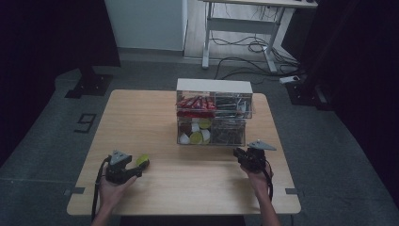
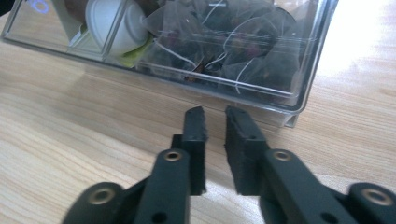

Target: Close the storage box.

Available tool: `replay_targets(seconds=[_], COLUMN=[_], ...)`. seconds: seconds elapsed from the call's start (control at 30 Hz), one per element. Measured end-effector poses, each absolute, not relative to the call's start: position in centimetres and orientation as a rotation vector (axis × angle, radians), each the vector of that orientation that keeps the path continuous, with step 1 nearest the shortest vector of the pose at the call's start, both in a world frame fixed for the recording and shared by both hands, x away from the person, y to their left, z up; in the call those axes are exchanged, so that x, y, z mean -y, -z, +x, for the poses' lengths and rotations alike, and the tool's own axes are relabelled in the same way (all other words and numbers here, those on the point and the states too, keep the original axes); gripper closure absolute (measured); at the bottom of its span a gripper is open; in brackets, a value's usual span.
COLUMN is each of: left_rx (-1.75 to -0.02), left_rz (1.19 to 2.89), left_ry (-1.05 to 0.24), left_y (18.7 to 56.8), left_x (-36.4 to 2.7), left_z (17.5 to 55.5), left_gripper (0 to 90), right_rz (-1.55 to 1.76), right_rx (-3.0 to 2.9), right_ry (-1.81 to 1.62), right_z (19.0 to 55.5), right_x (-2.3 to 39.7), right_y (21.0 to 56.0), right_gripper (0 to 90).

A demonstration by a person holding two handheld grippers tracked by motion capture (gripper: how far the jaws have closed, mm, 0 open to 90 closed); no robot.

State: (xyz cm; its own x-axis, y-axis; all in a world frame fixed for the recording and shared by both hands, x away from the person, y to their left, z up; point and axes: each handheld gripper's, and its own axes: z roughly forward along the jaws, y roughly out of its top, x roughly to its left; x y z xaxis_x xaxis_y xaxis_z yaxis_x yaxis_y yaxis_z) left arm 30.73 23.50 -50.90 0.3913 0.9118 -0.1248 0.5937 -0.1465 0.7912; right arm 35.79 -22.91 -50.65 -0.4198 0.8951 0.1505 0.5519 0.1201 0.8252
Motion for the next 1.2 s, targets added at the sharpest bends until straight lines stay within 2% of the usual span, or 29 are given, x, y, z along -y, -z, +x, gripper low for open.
replay_targets(seconds=[0.23,0.57,1.2], left_rx=[-1.286,-1.261,-1.225], left_rz=[1.854,1.863,1.891], left_ry=[-0.508,-0.515,-0.490], left_y=[50.9,50.7,50.6], left_x=[-23.4,-23.3,-23.5], left_z=[30.6,30.3,29.7], left_gripper=[31.1,30.8,30.5], right_rz=[1.341,1.285,1.317], right_rx=[-2.020,-2.042,-2.065], right_ry=[-1.242,-1.252,-1.238], right_z=[34.7,32.5,29.7], right_x=[22.9,23.6,24.9], right_y=[50.9,52.0,54.2], right_gripper=[67.9,54.5,44.5])
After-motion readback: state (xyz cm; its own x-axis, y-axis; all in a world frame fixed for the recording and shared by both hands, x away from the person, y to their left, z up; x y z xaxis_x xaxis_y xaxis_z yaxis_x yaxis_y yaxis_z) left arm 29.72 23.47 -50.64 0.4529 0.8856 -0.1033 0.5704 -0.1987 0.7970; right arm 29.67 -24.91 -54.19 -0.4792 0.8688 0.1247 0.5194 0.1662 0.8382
